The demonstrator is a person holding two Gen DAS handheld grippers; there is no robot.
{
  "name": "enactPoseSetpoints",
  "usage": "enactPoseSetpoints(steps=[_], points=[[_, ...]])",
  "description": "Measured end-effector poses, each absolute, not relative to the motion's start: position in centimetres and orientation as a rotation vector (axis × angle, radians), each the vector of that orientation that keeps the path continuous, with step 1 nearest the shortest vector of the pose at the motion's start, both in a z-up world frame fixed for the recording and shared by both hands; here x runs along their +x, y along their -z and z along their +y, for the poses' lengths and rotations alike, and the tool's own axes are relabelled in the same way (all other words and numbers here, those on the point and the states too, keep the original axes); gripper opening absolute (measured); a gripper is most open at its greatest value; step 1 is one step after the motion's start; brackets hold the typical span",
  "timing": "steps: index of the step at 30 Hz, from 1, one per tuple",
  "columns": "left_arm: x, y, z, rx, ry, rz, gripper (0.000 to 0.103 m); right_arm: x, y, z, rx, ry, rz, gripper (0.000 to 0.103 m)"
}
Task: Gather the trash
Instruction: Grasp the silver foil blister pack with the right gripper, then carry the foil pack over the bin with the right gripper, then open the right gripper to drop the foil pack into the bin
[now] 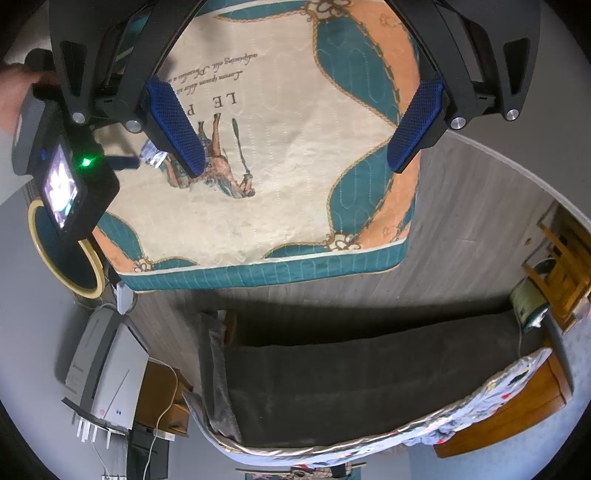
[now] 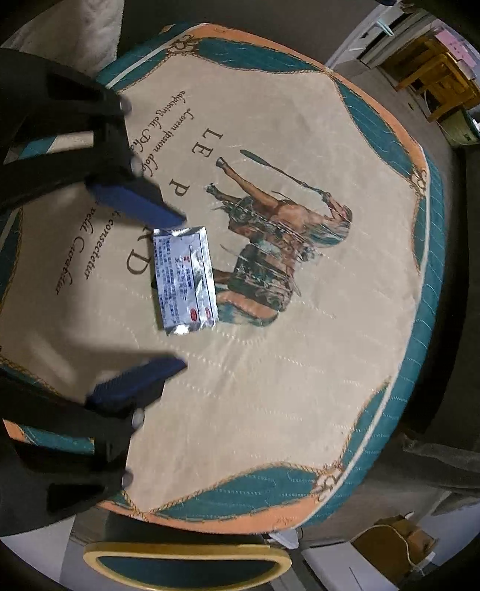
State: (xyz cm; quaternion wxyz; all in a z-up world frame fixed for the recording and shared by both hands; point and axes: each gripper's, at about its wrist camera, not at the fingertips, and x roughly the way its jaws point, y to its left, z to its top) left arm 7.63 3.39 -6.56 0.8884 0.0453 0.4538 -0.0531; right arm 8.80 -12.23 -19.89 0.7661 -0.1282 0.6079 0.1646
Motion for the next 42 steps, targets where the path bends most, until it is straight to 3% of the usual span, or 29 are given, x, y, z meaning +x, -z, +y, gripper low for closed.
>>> enactPoseSetpoints(steps=[14, 26, 37, 38, 40, 42], points=[[8.5, 6.2, 0.6, 0.125, 0.112, 0.929, 0.098, 10.7, 13.9, -18.1, -0.148, -0.250, 1.211, 0.057], [10.3, 6.1, -8.1, 0.123, 0.250, 0.863, 0.097, 12.9, 7.9, -29.5, 0.012, -0.078, 1.082, 0.057], [9.8, 8.5, -18.2, 0.305, 0.426, 0.862, 0.098, 14.3, 10.1, -42.0, 0.146, 0.172, 1.089, 0.057], [9.7, 8.6, -18.7, 0.314, 0.435, 0.862, 0.098, 14.6, 10.3, -42.6, 0.142, 0.183, 1.078, 0.058], [9.7, 8.7, -19.3, 0.317, 0.445, 0.864, 0.098, 14.7, 10.3, -43.3, 0.135, 0.198, 1.062, 0.071], [9.8, 8.7, -19.8, 0.309, 0.452, 0.867, 0.098, 14.7, 10.2, -43.9, 0.128, 0.217, 1.046, 0.074]])
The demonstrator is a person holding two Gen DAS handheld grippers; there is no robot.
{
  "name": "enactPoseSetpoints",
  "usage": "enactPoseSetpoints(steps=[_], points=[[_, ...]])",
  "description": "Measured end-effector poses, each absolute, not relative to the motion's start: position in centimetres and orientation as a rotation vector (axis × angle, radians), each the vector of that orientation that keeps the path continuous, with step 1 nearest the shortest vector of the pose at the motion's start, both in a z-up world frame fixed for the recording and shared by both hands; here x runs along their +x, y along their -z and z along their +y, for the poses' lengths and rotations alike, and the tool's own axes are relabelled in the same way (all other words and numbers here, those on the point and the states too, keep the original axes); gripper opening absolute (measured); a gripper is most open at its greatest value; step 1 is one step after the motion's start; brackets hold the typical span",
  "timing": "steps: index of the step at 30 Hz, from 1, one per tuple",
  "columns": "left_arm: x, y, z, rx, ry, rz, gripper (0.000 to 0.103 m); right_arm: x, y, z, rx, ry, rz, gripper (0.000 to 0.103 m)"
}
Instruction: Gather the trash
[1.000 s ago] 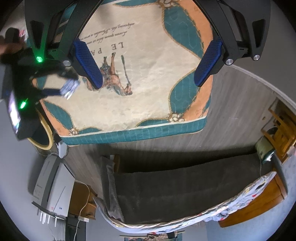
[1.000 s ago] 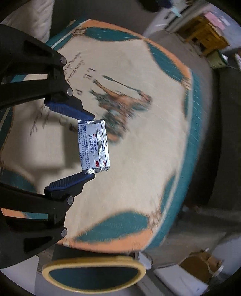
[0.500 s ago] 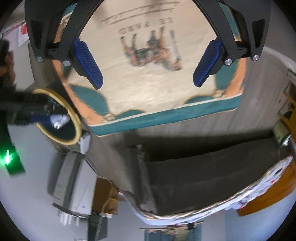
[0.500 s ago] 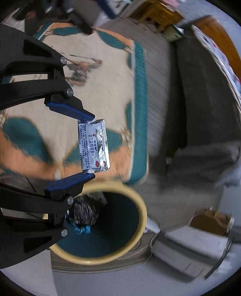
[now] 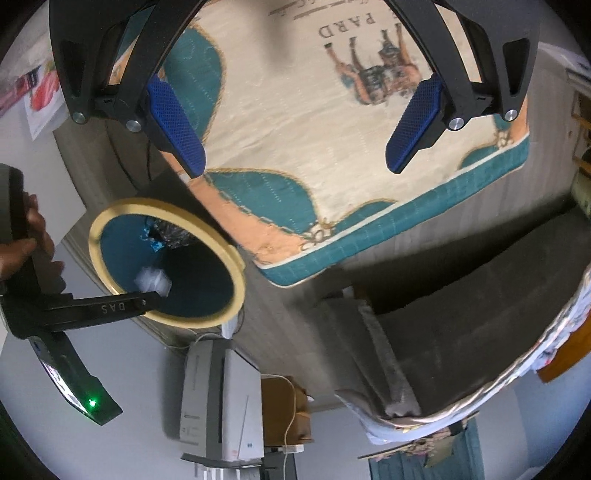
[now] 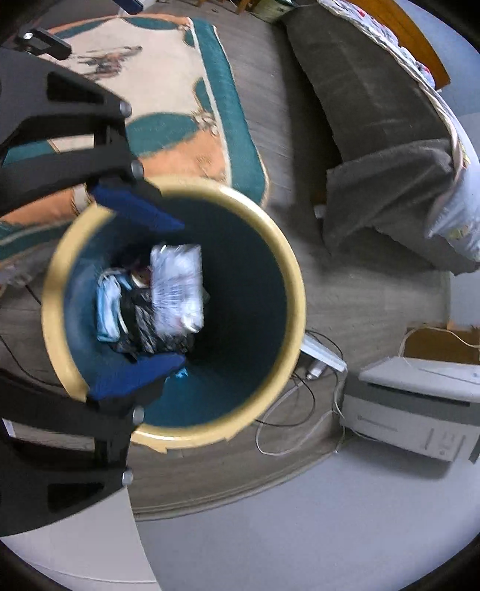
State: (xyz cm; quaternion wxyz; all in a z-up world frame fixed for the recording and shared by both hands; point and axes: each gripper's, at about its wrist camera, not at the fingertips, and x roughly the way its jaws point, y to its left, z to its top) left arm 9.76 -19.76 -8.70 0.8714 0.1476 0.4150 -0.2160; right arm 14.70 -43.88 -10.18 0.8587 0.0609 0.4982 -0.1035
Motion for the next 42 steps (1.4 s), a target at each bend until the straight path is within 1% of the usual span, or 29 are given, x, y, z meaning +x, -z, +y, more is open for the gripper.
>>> enactPoseSetpoints(steps=[5, 7, 9, 12, 21, 32, 38, 42], points=[[10.1, 8.3, -20.2, 0.277, 0.459, 0.878, 0.098, 14.1, 9.1, -43.9, 0.107, 0.227, 1.021, 0.076], [10.5, 7.9, -20.4, 0.251, 0.465, 0.885, 0.098, 13.5, 8.1, -43.7, 0.085, 0.239, 0.995, 0.084], [10.6, 7.4, -20.7, 0.231, 0.477, 0.891, 0.098, 12.7, 6.8, -43.8, 0.086, 0.255, 0.969, 0.088], [10.6, 6.4, -21.2, 0.233, 0.474, 0.881, 0.098, 11.5, 5.1, -44.2, 0.115, 0.289, 0.952, 0.097], [9.5, 2.5, -21.9, 0.206, 0.491, 0.809, 0.098, 6.5, 1.2, -43.7, 0.128, 0.324, 0.901, 0.097], [7.9, -0.6, -22.3, 0.221, 0.450, 0.718, 0.098, 2.0, -0.3, -42.9, 0.117, 0.413, 0.868, 0.097], [7.5, -1.5, -21.7, 0.199, 0.455, 0.709, 0.098, 0.7, -1.3, -42.6, 0.132, 0.408, 0.812, 0.097], [7.2, -1.6, -21.7, 0.193, 0.463, 0.710, 0.098, 0.8, -1.4, -42.5, 0.129, 0.405, 0.812, 0.097]])
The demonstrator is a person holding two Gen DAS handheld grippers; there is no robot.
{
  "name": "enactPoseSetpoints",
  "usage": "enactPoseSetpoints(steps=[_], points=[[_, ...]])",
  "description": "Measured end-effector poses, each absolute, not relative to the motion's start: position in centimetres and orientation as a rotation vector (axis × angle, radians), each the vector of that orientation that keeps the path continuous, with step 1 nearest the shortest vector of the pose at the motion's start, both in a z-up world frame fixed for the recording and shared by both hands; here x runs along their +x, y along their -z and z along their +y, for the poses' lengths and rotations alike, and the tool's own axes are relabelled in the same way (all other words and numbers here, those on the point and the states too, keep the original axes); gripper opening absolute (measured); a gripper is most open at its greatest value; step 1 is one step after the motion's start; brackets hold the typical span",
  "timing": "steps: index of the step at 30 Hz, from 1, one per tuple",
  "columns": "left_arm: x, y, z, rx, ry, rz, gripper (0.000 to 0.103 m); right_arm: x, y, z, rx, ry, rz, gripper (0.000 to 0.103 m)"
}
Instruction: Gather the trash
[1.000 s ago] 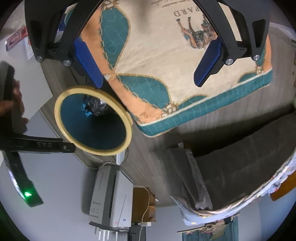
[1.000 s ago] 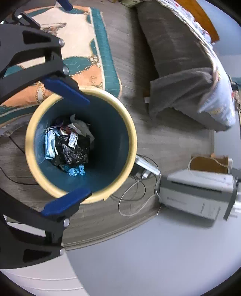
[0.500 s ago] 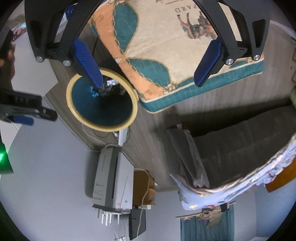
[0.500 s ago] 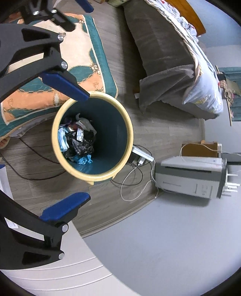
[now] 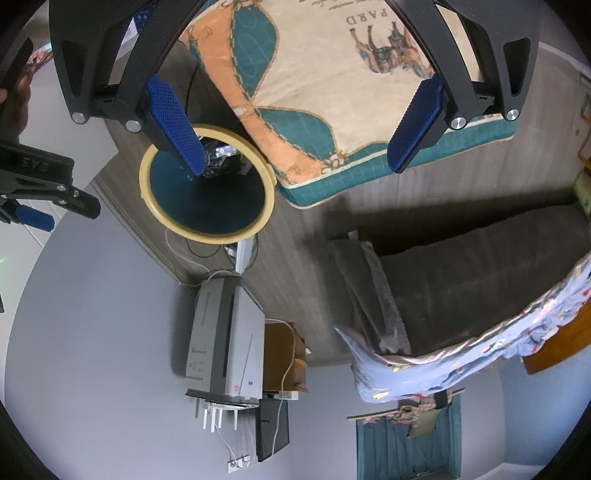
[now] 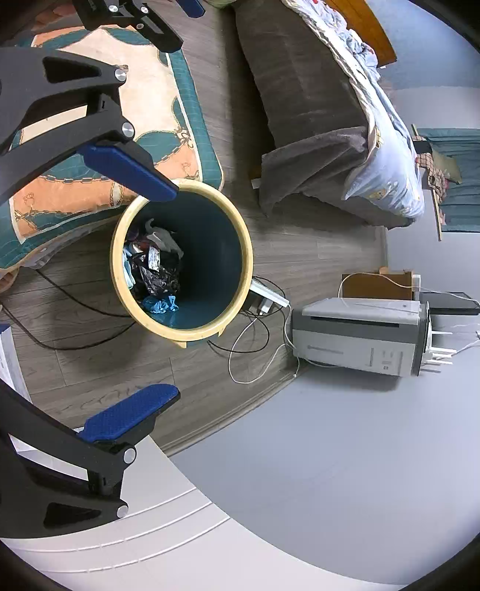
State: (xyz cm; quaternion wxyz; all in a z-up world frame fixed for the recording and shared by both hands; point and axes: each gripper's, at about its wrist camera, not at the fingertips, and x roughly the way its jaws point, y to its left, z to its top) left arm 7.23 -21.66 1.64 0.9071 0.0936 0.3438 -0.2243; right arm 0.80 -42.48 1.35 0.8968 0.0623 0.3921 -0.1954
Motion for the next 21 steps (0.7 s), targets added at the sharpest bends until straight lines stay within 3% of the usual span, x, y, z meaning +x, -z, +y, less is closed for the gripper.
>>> enactPoseSetpoints(steps=[21], points=[[7.07, -1.22, -21.74, 0.202, 0.472, 0.723, 0.098, 0.68, -1.64, -41.84, 0.101, 0.397, 0.804, 0.097]])
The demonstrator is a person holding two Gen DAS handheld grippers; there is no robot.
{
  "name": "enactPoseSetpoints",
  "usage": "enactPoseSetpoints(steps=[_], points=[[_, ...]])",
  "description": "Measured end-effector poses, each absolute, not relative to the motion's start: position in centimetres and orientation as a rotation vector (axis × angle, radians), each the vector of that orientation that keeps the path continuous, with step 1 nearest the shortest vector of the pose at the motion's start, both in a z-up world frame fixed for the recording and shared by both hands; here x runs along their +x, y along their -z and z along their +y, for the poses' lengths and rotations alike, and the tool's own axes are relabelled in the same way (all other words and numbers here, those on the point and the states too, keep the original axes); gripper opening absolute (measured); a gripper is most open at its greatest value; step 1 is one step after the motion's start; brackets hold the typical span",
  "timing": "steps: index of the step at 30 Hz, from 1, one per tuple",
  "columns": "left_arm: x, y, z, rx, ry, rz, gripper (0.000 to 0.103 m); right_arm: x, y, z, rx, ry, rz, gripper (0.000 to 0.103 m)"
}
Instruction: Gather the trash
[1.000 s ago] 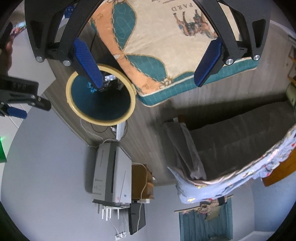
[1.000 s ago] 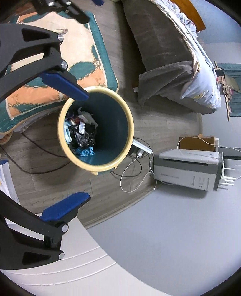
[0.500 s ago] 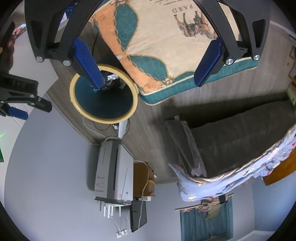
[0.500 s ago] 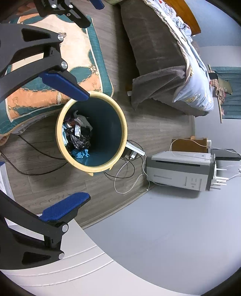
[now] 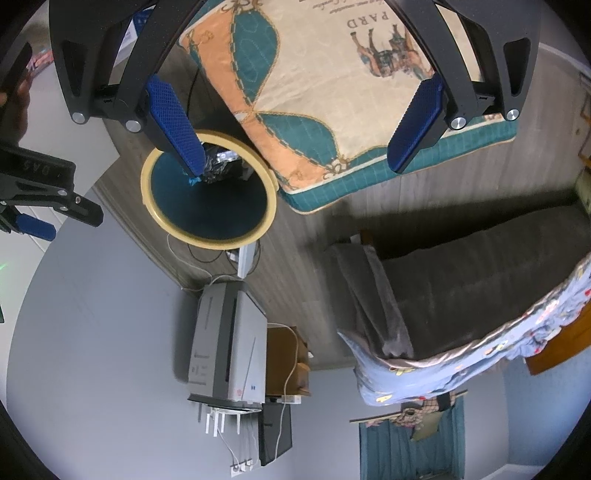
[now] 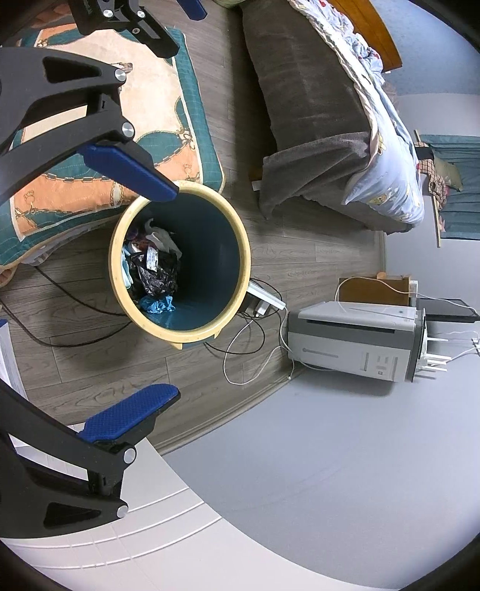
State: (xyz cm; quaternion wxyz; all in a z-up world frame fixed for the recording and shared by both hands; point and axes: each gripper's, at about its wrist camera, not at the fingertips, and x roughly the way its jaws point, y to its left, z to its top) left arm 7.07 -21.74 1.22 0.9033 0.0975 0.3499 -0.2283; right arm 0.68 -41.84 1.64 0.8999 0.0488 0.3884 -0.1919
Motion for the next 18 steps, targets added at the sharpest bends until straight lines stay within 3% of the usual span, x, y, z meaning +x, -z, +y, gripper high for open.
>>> enactPoseSetpoints(steps=[18], points=[[6.85, -0.72, -21.67, 0.205, 0.470, 0.726, 0.098, 0.63, -1.64, -42.07, 0.100, 0.399, 0.803, 0.097]])
